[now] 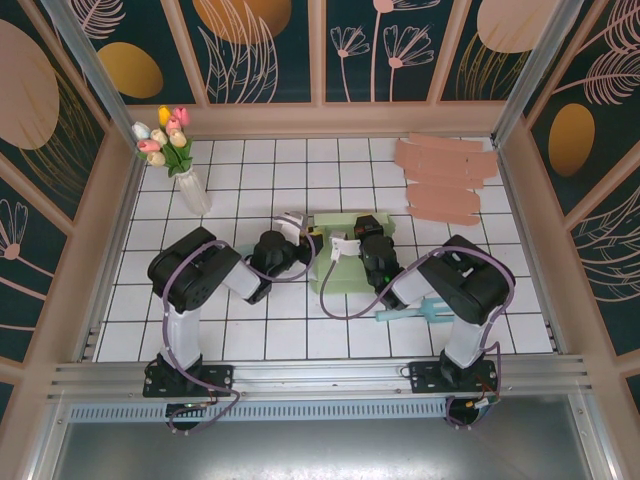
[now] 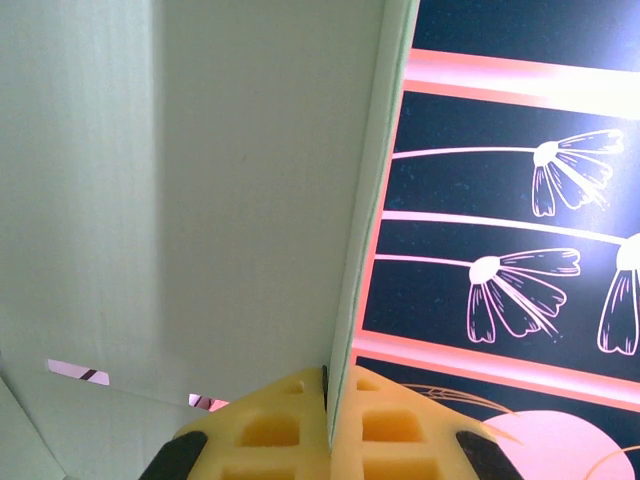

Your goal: Fold the paper box

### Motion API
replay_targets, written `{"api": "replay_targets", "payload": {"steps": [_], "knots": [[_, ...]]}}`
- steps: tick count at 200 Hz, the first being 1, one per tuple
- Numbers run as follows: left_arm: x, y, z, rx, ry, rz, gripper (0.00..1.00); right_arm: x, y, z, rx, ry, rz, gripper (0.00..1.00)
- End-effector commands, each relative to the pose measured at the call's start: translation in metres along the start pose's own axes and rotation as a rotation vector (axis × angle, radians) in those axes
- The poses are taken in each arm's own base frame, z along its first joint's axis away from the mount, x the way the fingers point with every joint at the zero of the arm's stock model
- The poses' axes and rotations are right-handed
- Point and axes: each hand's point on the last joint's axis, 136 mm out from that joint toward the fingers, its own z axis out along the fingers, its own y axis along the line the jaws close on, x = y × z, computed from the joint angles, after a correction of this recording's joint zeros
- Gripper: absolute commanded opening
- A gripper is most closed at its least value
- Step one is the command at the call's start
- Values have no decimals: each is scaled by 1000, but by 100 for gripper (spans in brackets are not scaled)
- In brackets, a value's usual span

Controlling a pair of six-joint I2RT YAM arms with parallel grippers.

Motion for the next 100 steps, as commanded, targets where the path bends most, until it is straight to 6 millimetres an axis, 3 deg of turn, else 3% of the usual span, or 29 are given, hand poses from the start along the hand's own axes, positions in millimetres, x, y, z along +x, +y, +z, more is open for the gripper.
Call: {"api": "replay_targets", "payload": {"steps": [1, 56, 68, 78, 100], "knots": [[-24, -28, 0, 25, -123, 82, 36, -26, 30, -4, -83, -92, -43, 0], [-24, -6, 6, -127, -164, 88, 22, -26, 32, -5, -88, -91, -33, 0], [-26, -5, 7, -136, -176, 80, 13, -26, 33, -5, -91, -92, -33, 0], [-27, 0, 6, -166, -190, 72, 0, -26, 32, -5, -89, -92, -30, 0], [-28, 22, 1, -377, -221, 74, 0, -26, 34, -4, -93, -87, -28, 0]]}}
